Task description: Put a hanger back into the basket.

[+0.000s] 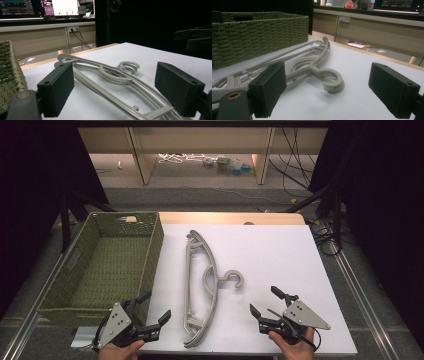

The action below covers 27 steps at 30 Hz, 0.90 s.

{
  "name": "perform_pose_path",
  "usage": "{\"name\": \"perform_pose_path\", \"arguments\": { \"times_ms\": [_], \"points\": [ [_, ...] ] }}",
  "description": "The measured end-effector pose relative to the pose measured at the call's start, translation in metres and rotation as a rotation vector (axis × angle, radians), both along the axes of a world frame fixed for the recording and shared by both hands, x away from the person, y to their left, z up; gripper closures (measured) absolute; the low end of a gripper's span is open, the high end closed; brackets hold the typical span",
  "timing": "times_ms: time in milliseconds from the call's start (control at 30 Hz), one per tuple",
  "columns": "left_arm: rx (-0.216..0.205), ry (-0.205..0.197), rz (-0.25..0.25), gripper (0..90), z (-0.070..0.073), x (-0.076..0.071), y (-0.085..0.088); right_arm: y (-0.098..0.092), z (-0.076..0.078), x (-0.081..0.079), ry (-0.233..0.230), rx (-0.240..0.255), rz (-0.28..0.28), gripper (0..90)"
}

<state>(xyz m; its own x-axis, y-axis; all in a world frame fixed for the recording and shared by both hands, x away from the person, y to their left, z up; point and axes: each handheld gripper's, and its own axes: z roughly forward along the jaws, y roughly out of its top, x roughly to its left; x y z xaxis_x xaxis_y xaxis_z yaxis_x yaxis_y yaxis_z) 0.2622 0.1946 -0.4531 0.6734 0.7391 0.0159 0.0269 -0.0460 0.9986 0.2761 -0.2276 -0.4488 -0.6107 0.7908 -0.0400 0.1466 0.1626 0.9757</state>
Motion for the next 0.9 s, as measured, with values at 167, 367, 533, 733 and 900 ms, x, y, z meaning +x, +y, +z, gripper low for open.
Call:
{"name": "perform_pose_path", "arguments": {
  "times_ms": [167,367,533,733,900],
  "points": [
    [-0.001,-0.005,-0.007,15.8,0.000,0.001,-0.001,0.000,0.000,0.000,-0.003,0.008,0.003,15.1],
    [0.007,0.008,-0.028,15.7,0.000,0.002,-0.006,0.000,0.000,0.001,-0.001,0.001,-0.006,15.2],
    [0.025,0.025,-0.071,15.7,0.004,0.004,-0.013,0.000,-0.001,0.002,-0.021,0.007,-0.014,15.2],
    [0.057,0.044,-0.114,15.7,0.014,0.006,-0.030,-0.001,-0.001,0.002,-0.007,0.013,-0.010,15.2],
    [0.076,0.074,-0.132,15.7,0.017,0.011,-0.041,0.000,-0.001,0.003,-0.011,0.020,-0.010,15.2]
  ]
}}
